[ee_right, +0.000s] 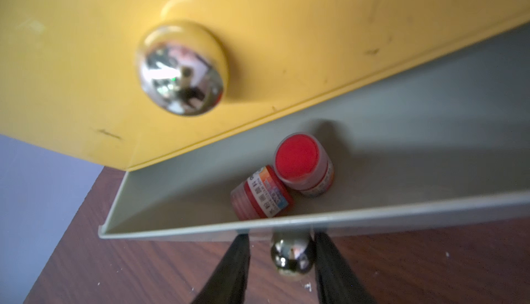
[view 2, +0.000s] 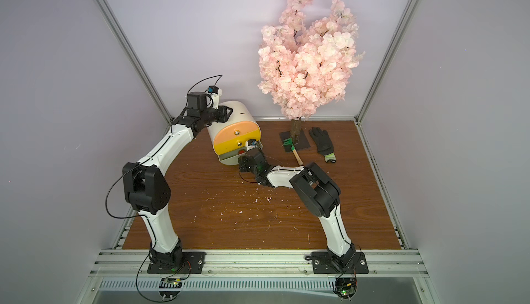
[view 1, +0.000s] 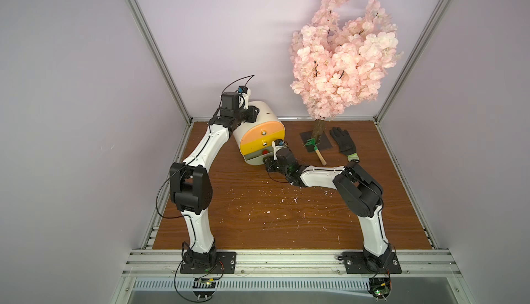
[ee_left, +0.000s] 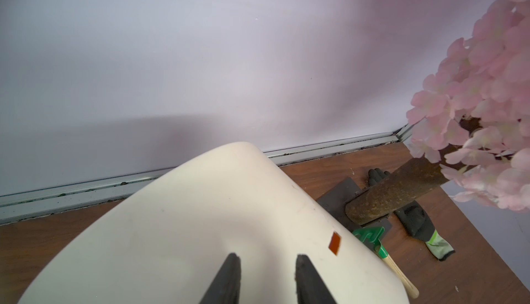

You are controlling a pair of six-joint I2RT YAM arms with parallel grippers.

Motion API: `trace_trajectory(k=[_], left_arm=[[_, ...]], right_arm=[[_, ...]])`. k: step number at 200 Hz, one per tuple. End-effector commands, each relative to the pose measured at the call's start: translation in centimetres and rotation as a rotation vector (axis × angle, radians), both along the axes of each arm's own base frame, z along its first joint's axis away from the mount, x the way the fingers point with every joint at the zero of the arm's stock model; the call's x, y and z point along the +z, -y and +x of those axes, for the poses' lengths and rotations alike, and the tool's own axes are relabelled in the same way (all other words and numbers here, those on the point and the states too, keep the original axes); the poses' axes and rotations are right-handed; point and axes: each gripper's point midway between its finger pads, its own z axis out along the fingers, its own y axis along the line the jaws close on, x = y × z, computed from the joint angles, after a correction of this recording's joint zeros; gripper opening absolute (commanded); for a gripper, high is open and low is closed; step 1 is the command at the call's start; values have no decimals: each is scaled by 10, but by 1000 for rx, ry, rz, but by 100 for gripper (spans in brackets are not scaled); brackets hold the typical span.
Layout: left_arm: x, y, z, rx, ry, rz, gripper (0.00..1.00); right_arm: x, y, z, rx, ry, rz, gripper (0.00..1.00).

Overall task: Put the paint cans in the drawer according to color
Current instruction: Close the drawer of the storage box.

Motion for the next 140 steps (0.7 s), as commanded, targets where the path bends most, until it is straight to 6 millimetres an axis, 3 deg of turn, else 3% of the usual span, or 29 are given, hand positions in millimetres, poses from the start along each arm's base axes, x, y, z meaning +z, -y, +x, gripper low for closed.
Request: trace_trajectory(k=[1,70,140], left_arm=[[-91,-4,-35,-21,-305,58,37],[-116,-4,-46,-25,-376,50,37],[-121,-5,-49,-20,-390,54,37]], right_arm=[[57,-11,24,-27,159,101,43],[58,-16,45,-9,239,85,44],[49,-19,57,-25,247,58,44]])
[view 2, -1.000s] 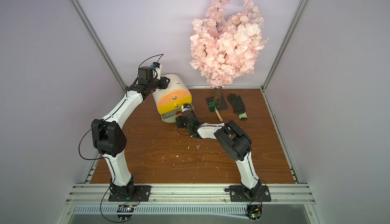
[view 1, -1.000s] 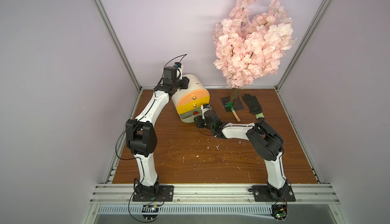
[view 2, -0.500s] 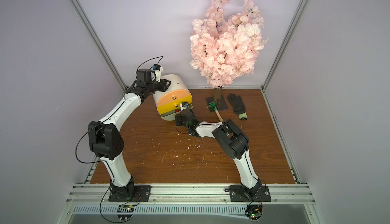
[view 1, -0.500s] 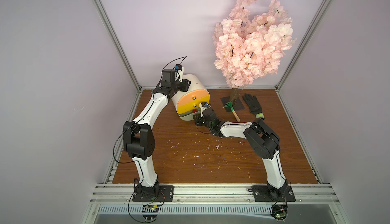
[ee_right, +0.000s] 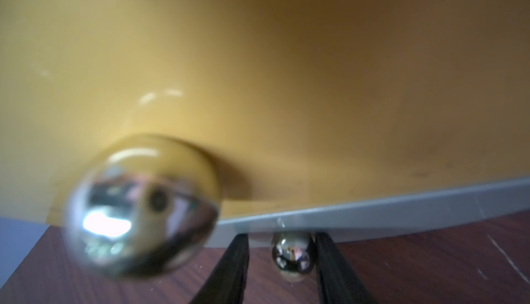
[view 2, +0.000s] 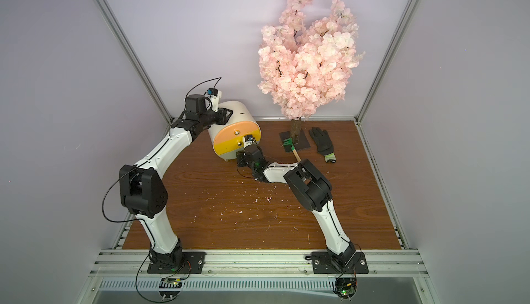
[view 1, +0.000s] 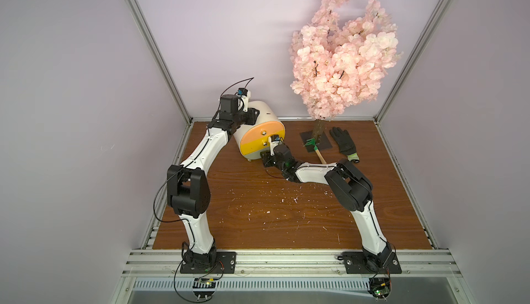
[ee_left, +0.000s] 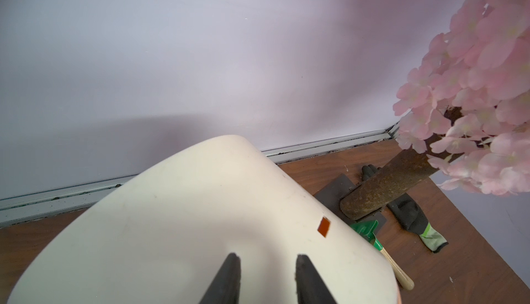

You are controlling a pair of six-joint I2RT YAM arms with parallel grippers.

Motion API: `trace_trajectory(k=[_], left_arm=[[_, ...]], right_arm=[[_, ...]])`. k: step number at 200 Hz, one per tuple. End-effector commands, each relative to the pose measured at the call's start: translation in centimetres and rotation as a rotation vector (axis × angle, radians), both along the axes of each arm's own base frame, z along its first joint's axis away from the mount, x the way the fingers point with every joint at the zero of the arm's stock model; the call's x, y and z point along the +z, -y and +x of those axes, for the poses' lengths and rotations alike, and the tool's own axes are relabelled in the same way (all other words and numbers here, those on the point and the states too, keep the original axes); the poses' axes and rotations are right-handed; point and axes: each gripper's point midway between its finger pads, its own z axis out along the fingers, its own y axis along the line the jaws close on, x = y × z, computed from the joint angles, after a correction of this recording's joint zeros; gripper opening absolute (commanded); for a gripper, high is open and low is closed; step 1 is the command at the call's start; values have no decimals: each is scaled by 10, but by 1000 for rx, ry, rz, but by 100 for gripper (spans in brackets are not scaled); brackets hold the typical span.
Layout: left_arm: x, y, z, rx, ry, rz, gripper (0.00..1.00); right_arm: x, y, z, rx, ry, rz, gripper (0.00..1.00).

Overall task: Put the paint cans in the drawer according to color
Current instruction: Close the drawer of the storage box.

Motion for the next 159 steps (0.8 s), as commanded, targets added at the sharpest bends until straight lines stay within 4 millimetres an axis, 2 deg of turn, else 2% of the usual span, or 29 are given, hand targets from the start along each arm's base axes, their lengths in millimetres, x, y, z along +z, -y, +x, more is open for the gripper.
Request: trace_trajectory(k=[1,32,78,108,125,159], left_arm=[[-119,-6,-41,-2,-408,63,37],[-123,-5,-45,-10,-424,53,37],[-117,-3,-45,-13,-420,37,38],[-114,-3,-43,-10,-410,34,39],[-104,-3,-37,-8,-390,30,39],[-50,-4,-13,-2,-294,0,40]], right_arm=[[49,-4,22,-30,134,77,44],[43,1,25,-58,139,67,45],[45,-6,26,-42,135,89,48],[46,0,18,-38,120,101,49],[49,9,5,-30,111,103,51],[62,32,-32,28,103,111,55]])
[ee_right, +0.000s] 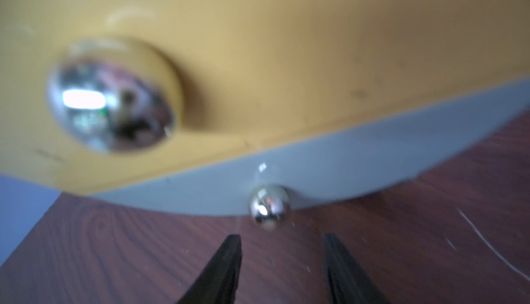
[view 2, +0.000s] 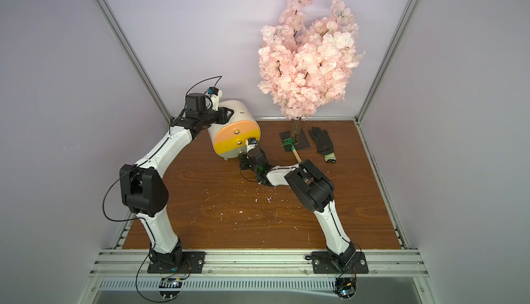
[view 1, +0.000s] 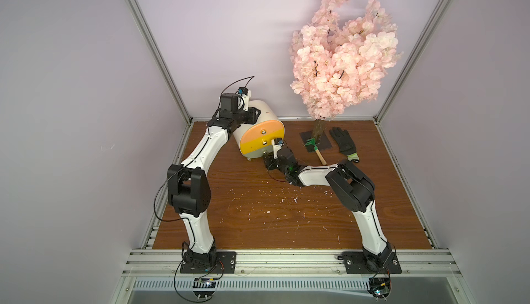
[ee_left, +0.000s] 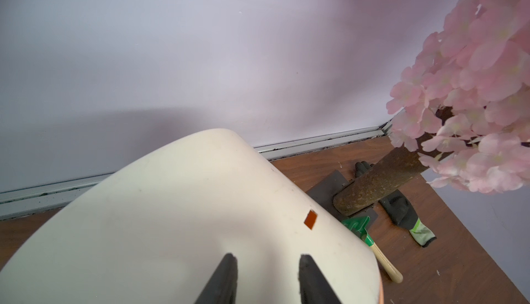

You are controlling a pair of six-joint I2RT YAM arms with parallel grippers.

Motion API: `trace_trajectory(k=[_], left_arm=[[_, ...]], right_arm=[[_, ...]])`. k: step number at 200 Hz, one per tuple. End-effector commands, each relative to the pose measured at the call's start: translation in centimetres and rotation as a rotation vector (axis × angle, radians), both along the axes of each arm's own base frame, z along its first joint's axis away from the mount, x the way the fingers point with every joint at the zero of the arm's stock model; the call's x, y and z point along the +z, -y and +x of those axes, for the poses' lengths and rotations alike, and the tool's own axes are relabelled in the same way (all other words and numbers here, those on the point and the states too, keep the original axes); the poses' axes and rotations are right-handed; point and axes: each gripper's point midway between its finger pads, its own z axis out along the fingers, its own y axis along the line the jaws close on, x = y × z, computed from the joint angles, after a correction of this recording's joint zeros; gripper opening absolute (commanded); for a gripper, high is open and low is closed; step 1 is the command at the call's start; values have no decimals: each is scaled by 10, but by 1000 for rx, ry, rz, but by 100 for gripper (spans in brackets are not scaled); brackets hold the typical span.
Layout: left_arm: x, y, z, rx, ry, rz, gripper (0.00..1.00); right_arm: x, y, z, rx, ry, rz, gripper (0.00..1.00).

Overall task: Put the paint cans in the drawer according to color
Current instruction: Close the drawer of the storage box, then reset both arms

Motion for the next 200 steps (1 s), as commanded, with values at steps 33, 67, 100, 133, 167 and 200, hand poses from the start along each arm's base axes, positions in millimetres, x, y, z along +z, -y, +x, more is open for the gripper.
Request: trace_trajectory(k=[33,67,100,133,167,200], left_arm=[[1,-13,-10,15,-148,-29,44],[48,-24,-26,52,-8,-30,52],[82,-39,-56,110,148,-54,68],[77,-64,-90,214,225,-24,93],[34,-90,-123,307,212,74,100],[-26,-103,-153,295,200,225,100]], right_arm=[[95,52,-48,10,104,75,60],[115,104,-75,-44,85,-28,77],[152,157,-93,-156,135,-99,99],[171,220,-91,-335,148,-168,99],[180,279,-90,-523,210,-201,99],[196,311,-94,-603,320,-250,99]])
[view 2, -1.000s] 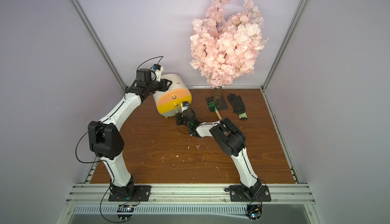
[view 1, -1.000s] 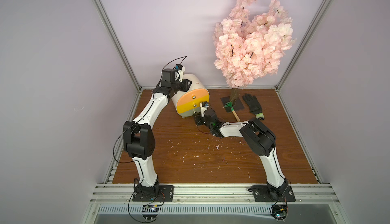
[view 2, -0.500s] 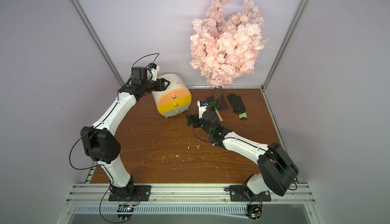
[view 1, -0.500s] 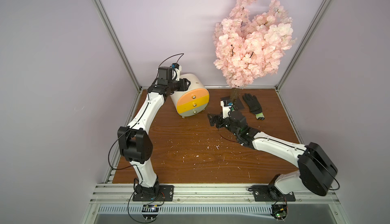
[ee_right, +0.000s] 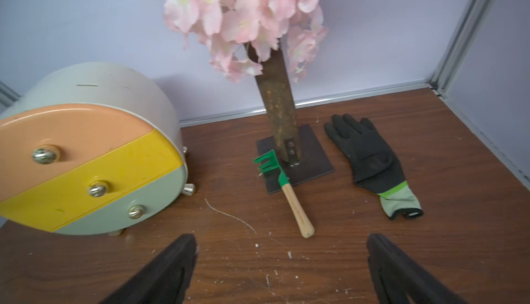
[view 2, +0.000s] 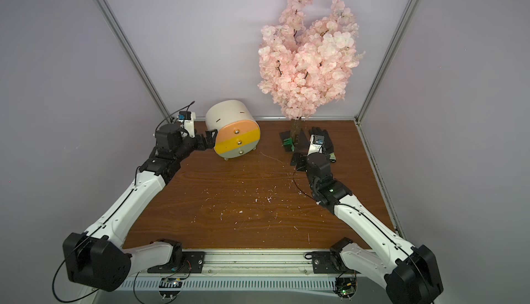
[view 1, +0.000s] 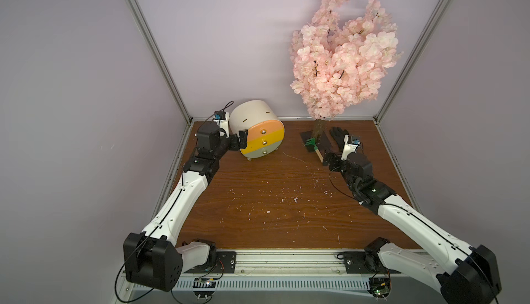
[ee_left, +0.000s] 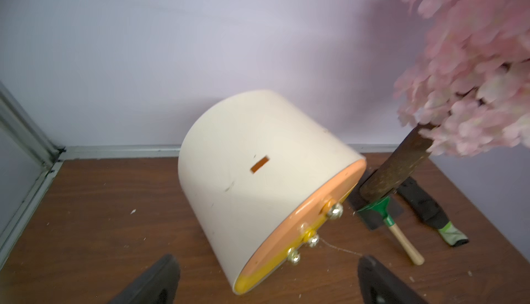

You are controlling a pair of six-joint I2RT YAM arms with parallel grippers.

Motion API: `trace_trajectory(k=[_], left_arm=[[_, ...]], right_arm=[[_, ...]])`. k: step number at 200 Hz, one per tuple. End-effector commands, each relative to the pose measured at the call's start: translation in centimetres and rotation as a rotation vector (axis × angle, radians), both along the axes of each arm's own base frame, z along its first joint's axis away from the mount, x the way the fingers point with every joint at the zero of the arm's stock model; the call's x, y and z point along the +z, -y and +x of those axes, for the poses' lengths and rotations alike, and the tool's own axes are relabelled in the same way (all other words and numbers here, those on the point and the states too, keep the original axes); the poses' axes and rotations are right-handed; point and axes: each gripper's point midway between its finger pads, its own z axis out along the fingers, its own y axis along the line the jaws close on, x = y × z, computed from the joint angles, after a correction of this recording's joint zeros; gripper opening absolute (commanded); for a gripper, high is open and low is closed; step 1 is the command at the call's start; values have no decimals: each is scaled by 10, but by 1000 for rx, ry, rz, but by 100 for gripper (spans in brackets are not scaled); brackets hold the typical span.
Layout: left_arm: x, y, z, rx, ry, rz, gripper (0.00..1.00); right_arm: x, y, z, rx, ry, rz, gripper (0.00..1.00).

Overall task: Put the paint cans in the drawer according to color
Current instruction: Reset both arms

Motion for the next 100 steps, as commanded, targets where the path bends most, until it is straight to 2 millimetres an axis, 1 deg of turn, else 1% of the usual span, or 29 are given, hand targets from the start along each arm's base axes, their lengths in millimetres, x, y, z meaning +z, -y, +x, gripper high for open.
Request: trace_trajectory(k=[1,8,18,22,33,50,63,80,93,100], left_arm=[[-26,-19,-14,33,36,140,100],[-36,-21,-21,29,48,173,100],[-56,-22,-33,10,63,216,100],[-61,-23,-36,12,78,222,100],[-75,-33,-46,61,98,227,100],[-91,-52,-56,159,117,243,100],[-102,-67,-61,235,113,276,100],[-119,-91,-64,366,91,308,100],[-132,-110,-62,451,50,278,100],[-138,-115,-57,449,40,251,100]], right_arm=[[22,25,-4,-84,105,-92,99],[22,31,-6,-106,121,-126,98],[25,43,-10,-157,137,-145,99],[26,48,-11,-181,143,-147,99],[28,58,-16,-218,159,-150,99],[26,64,-20,-228,186,-168,99],[17,64,-20,-219,194,-174,99],[-2,60,-19,-187,184,-192,99],[-16,60,-16,-182,168,-243,99],[-23,63,-15,-200,162,-270,99]])
